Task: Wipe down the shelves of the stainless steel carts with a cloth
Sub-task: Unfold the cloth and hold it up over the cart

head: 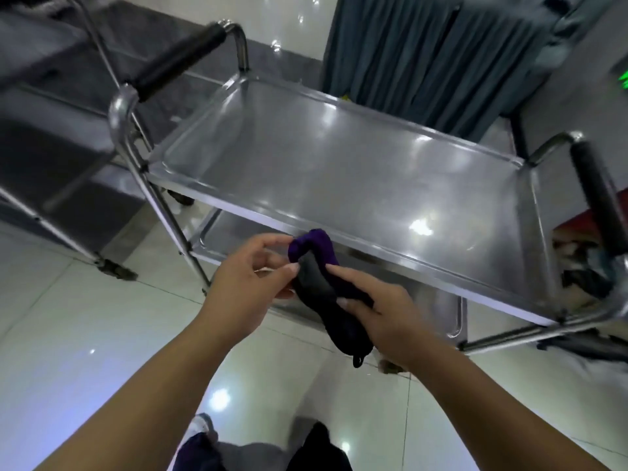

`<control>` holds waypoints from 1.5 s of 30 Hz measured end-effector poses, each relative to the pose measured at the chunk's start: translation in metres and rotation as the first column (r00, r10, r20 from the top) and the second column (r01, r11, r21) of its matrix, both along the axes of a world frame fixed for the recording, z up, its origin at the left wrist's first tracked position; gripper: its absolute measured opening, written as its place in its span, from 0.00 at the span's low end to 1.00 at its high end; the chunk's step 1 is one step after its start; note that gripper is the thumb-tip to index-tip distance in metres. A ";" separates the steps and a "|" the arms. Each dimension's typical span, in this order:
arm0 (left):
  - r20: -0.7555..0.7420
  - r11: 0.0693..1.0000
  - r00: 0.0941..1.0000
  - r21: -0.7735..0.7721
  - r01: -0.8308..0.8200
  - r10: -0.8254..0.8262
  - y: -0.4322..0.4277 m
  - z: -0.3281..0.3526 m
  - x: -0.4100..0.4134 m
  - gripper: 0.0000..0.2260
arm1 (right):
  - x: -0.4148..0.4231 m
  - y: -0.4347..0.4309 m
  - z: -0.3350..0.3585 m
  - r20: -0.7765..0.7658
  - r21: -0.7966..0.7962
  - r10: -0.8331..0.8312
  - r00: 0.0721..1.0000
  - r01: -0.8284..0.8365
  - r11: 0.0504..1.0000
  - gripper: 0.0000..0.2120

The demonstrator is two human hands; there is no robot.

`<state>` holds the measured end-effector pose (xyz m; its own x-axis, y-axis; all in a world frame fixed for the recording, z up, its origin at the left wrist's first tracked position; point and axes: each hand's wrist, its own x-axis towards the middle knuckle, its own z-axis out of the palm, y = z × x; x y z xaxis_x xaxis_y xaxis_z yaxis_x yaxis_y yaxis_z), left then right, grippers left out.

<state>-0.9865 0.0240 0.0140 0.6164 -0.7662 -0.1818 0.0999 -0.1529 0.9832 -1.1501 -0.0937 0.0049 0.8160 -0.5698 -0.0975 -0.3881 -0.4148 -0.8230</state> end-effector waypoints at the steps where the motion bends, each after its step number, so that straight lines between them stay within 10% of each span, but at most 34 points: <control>1: 0.044 1.000 0.999 0.007 -0.009 0.009 -0.002 0.007 -0.003 0.12 | -0.003 -0.003 0.010 -0.013 -0.018 0.008 1.000 -0.008 1.000 0.27; 10: 0.276 0.997 0.961 0.066 -0.040 0.020 -0.004 0.058 0.015 0.04 | -0.002 -0.007 0.073 0.042 -0.075 -0.245 0.969 0.247 0.966 0.19; 21: 0.737 0.970 0.635 0.223 0.096 -0.232 0.015 0.078 0.043 0.10 | -0.011 0.007 0.130 0.096 -0.335 -0.552 0.829 0.549 0.766 0.08; 29: 0.686 0.890 0.568 0.371 0.267 -0.456 0.008 0.073 0.043 0.09 | -0.010 0.022 0.168 0.069 -0.328 -0.460 0.885 0.455 0.828 0.12; 40: 0.743 0.785 0.392 0.280 0.553 -0.542 -0.040 0.092 -0.019 0.45 | -0.074 0.007 0.211 0.226 -0.023 -0.315 0.922 0.329 0.944 0.08; 45: 0.627 0.687 0.518 0.038 0.726 -0.582 -0.077 0.129 -0.077 0.17 | -0.109 -0.015 0.216 0.206 0.016 -0.282 0.937 0.285 0.958 0.09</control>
